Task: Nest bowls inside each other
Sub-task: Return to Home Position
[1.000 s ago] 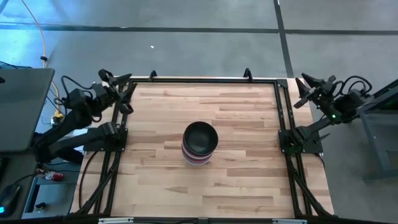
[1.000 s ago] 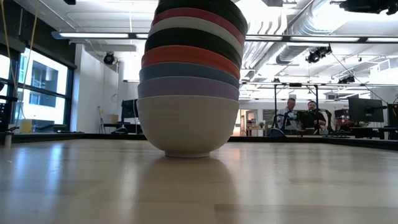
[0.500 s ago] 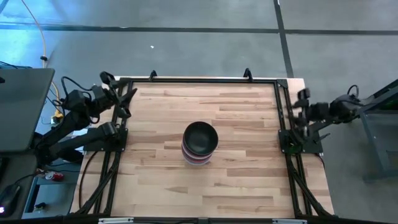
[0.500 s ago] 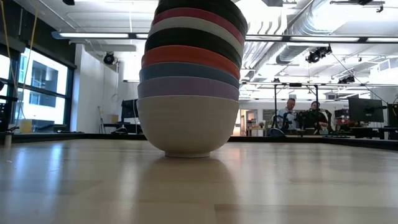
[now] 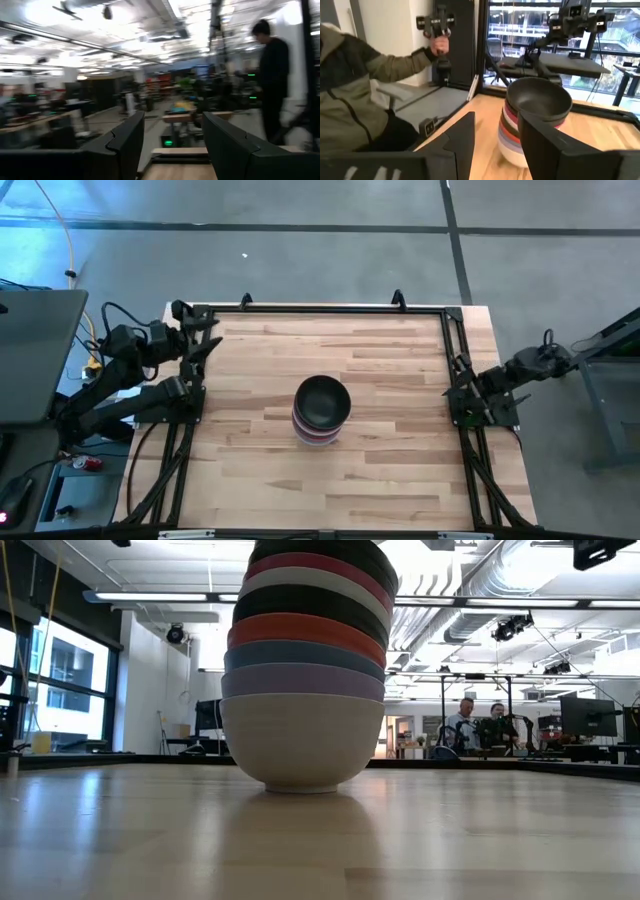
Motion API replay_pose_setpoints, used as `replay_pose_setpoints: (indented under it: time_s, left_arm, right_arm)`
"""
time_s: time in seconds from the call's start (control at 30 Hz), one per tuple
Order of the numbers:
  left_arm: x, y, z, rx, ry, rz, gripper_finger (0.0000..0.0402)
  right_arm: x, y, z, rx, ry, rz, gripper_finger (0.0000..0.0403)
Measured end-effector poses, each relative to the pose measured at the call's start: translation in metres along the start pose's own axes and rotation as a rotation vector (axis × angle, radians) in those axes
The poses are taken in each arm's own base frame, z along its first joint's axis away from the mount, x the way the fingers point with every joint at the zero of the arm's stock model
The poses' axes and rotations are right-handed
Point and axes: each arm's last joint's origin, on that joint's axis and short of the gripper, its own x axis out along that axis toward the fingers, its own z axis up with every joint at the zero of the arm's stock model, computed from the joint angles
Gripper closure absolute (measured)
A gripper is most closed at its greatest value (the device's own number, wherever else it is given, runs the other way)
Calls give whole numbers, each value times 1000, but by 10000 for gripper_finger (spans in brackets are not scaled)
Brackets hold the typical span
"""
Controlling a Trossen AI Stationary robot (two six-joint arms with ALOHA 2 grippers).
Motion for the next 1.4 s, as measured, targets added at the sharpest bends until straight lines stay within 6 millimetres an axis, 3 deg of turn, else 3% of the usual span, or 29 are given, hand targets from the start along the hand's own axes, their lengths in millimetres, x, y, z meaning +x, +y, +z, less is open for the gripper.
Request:
replay_pose_setpoints:
  time_s: [0.13, 0.3, 0.67, 0.83, 1.07, 1.4]
  left_arm:
    - [0, -3, -1, -37, 11, -97, 216]
    - [-1, -4, -11, -83, 100, -114, 216]
    - [4, -7, -56, -131, 117, -166, 216]
    - [5, -8, -72, -142, 91, -174, 216]
    - [5, -9, -77, -155, 56, -182, 215]
    - [4, -10, -78, -199, 54, -215, 215]
  right_arm:
    - [4, -1, 0, 14, -46, -35, 260]
    - [17, -1, -15, 19, -61, -94, 260]
    - [46, 3, -57, -25, -168, -145, 260]
    - [48, -1, -64, -93, -127, -307, 263]
    - [46, -8, -63, -208, -112, -422, 290]
    - [47, -14, -72, -143, -43, -362, 318]
